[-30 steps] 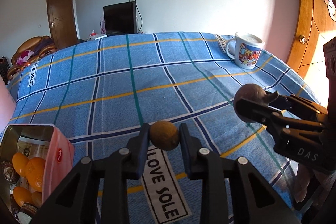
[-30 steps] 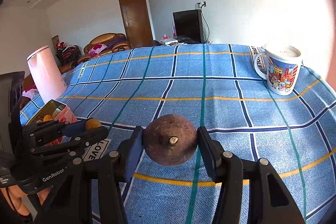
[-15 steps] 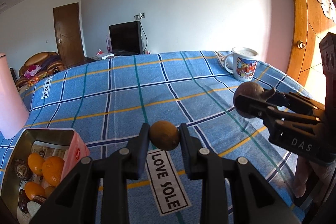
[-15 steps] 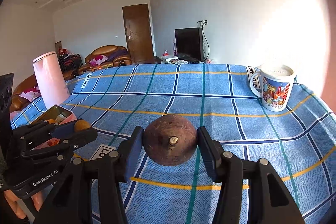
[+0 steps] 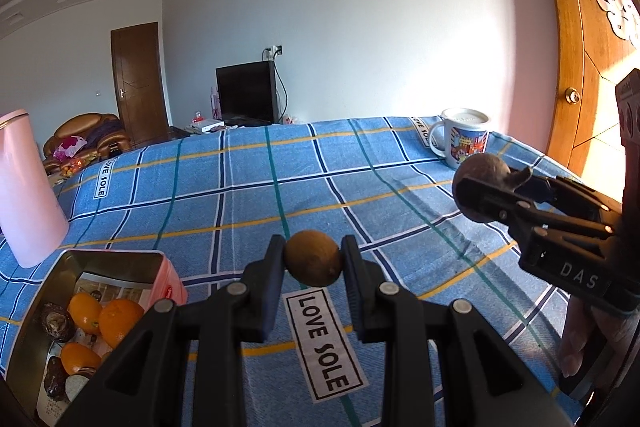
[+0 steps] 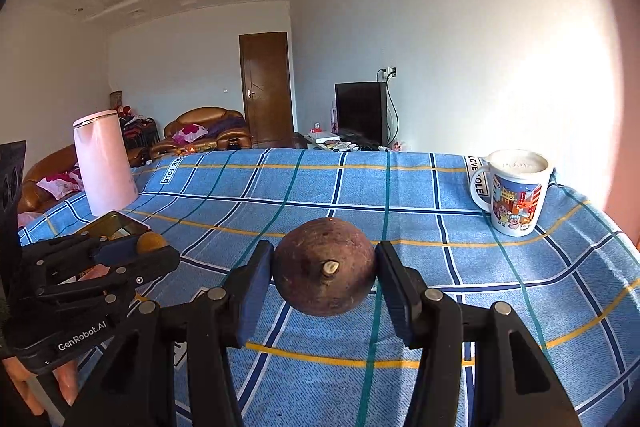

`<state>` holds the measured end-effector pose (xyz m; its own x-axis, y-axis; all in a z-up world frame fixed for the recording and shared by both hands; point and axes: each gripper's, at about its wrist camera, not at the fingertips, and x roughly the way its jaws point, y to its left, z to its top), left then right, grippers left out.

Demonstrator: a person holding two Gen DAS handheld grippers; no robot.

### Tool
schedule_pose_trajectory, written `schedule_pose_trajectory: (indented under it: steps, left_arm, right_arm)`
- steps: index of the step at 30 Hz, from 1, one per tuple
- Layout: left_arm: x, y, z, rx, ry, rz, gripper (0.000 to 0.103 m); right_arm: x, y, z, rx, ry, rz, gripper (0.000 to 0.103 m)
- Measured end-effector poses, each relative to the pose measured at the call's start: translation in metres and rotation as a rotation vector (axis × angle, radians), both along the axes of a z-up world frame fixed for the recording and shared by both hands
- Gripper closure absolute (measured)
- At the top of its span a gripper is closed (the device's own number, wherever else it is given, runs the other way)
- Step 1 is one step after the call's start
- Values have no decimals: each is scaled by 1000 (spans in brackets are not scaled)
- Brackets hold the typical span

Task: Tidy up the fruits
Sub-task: 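Carry the taro and brown fruit over the tin box with both grippers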

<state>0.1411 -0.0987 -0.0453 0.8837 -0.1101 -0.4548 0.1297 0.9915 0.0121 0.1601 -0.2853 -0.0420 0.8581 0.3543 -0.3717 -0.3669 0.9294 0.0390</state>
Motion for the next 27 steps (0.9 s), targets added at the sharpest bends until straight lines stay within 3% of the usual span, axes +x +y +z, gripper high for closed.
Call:
schedule_pose_trajectory:
  steps: [11, 27]
  left_arm:
    - [-9, 6, 3, -8, -37, 10, 73]
    - [-26, 26, 4, -26, -53, 24, 73]
  right_arm:
    - [-18, 4, 4, -1, -79, 2, 49]
    - [-31, 28, 5, 18, -64, 63, 49]
